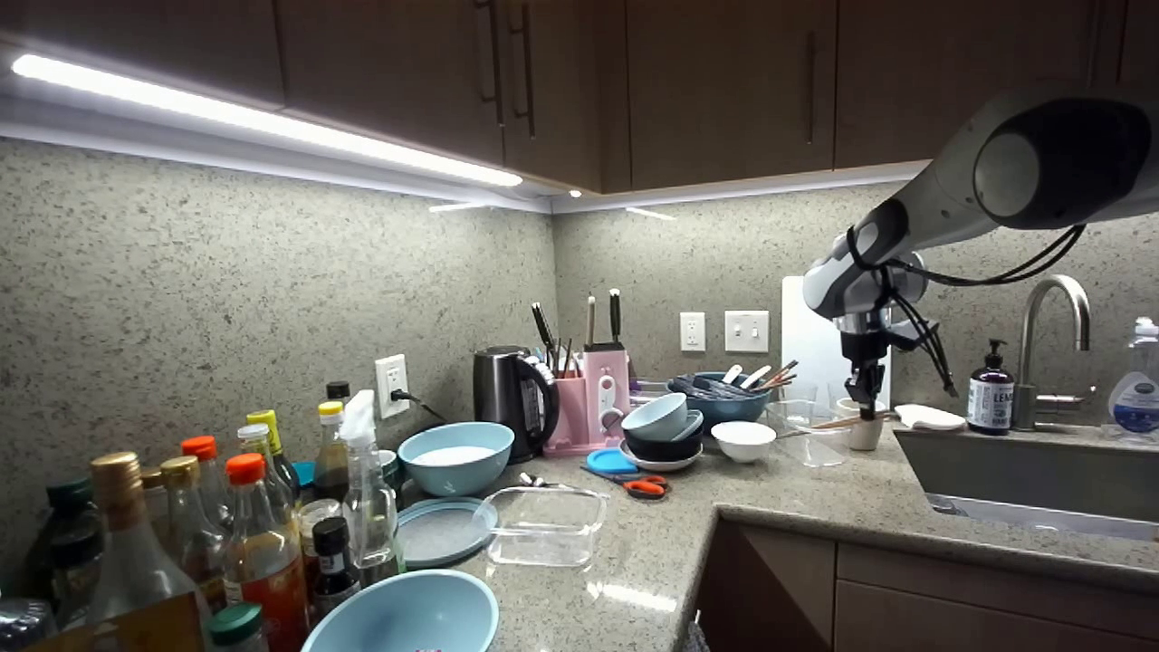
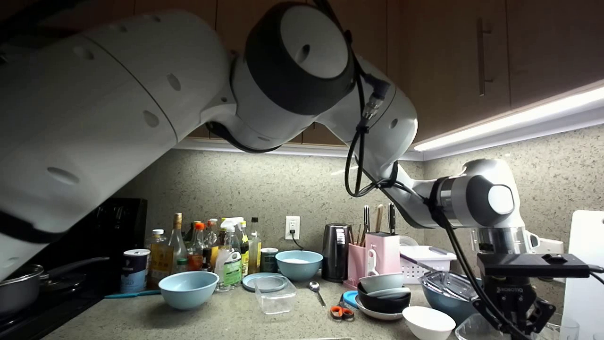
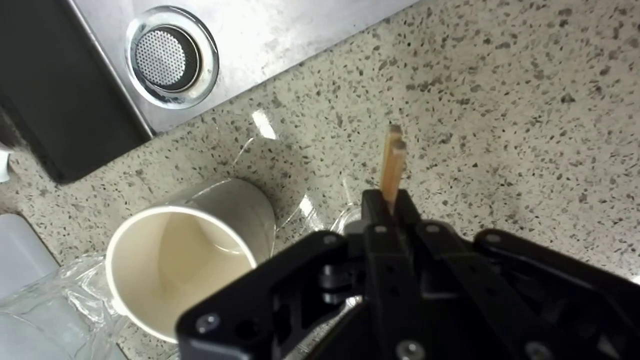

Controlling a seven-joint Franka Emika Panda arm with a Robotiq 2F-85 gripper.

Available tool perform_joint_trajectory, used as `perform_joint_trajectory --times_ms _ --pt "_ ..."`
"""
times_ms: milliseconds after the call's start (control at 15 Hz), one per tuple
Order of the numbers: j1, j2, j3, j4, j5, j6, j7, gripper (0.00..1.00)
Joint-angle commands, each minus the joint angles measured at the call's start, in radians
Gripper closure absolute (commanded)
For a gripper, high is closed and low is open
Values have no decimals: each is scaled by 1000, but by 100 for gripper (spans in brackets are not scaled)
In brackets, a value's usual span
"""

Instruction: Remove one stick from the clear lunchbox on the right and put it in the clear lunchbox on the left

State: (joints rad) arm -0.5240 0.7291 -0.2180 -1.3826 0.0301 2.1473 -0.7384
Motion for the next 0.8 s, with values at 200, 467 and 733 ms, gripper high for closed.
perform_joint_trajectory --times_ms 200,467,733 --pt "-21 -5 16 24 -9 -28 27 97" --pt "-16 -14 11 17 -14 -8 39 94" --pt "21 -73 -21 -50 -9 11 62 96"
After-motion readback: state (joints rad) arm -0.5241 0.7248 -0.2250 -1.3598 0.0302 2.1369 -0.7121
